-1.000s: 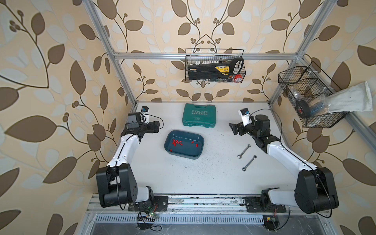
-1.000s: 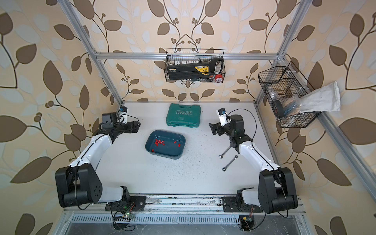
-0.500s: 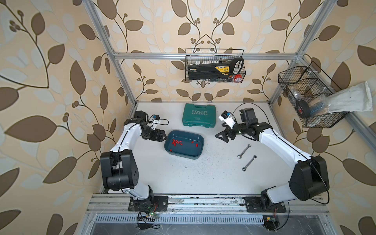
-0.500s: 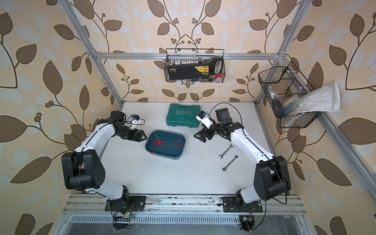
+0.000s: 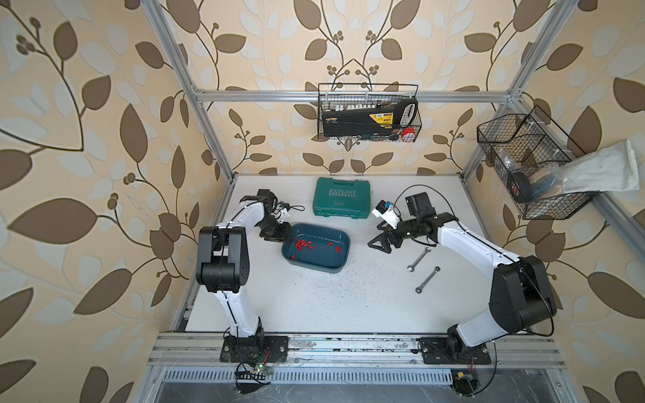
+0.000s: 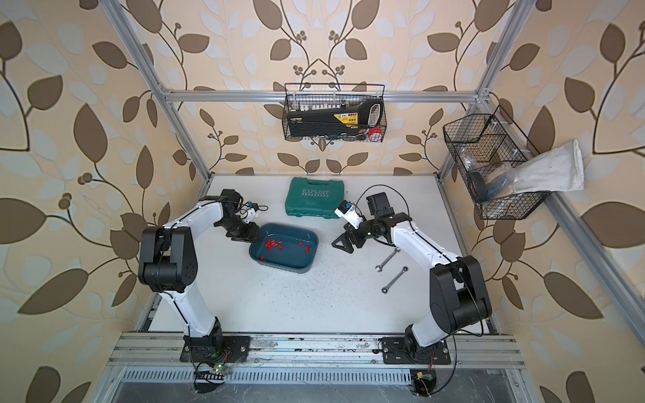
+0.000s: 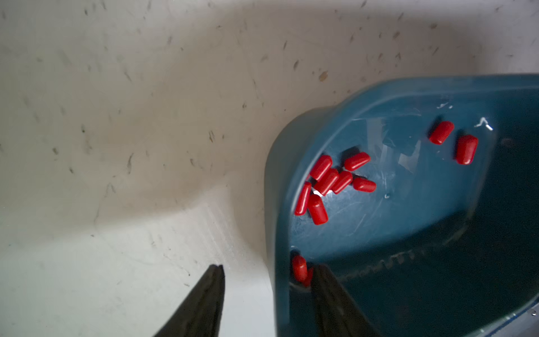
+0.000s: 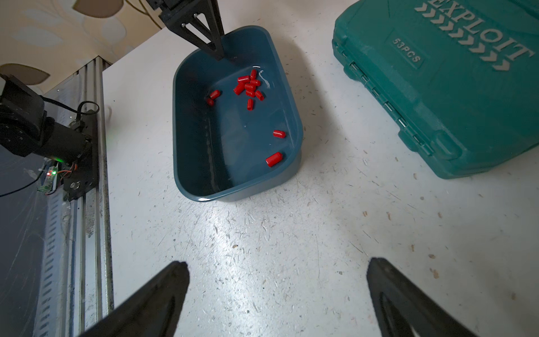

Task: Take the screw protection sleeves out of the storage box
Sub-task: Adjust the storage box at the center of the board.

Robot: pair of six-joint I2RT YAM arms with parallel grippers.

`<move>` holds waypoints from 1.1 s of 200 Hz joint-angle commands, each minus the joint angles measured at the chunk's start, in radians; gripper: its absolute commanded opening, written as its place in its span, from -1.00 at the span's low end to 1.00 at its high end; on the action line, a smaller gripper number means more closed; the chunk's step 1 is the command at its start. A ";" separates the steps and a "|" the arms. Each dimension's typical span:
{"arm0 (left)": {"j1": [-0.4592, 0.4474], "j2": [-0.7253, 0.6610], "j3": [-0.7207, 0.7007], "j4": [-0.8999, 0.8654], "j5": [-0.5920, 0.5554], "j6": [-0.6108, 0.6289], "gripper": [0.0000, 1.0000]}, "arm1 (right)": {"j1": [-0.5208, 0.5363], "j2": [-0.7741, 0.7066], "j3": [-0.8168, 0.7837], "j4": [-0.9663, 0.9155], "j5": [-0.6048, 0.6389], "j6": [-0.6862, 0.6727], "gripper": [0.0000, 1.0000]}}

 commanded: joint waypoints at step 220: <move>-0.407 -0.173 -0.167 -0.078 0.046 0.795 0.47 | -0.086 0.022 -0.012 -0.049 -0.095 -0.019 0.98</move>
